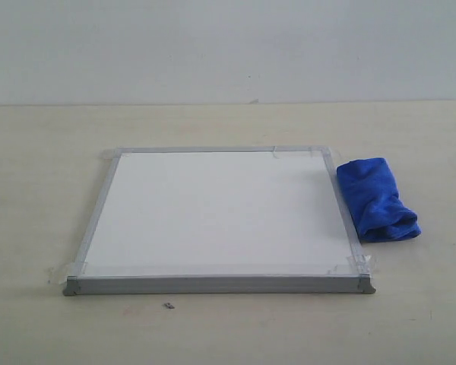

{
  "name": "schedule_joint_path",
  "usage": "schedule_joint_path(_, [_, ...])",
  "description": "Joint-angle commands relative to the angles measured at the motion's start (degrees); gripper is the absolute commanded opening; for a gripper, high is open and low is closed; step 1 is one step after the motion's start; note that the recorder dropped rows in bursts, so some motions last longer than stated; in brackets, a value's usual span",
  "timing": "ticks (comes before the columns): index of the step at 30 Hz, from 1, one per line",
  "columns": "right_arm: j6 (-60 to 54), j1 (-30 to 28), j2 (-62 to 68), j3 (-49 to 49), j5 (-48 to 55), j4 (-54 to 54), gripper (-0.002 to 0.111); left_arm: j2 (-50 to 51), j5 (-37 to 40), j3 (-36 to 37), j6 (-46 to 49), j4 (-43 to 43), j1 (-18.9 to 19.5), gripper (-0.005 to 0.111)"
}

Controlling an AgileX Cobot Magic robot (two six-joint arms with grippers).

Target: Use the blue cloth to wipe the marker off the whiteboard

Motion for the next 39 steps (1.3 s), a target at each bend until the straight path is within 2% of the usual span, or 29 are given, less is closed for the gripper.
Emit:
schedule_joint_path(1, [3.7, -0.2, -0.3, 0.0, -0.5, -1.3, 0.0, -0.2, -0.2, 0.2, 0.1, -0.3, 0.1, 0.004])
schedule_joint_path(5, [10.8, -0.2, -0.3, 0.0, -0.5, -6.5, 0.0, -0.2, -0.2, 0.2, 0.1, -0.3, 0.1, 0.004])
schedule_joint_path(23, [3.0, -0.2, -0.3, 0.0, -0.7, -6.3, 0.0, -0.2, -0.2, 0.2, 0.1, -0.3, 0.1, 0.004])
schedule_joint_path(39, [4.0, -0.2, -0.3, 0.0, -0.3, -6.3, 0.0, -0.2, -0.2, 0.2, 0.1, -0.3, 0.1, 0.004])
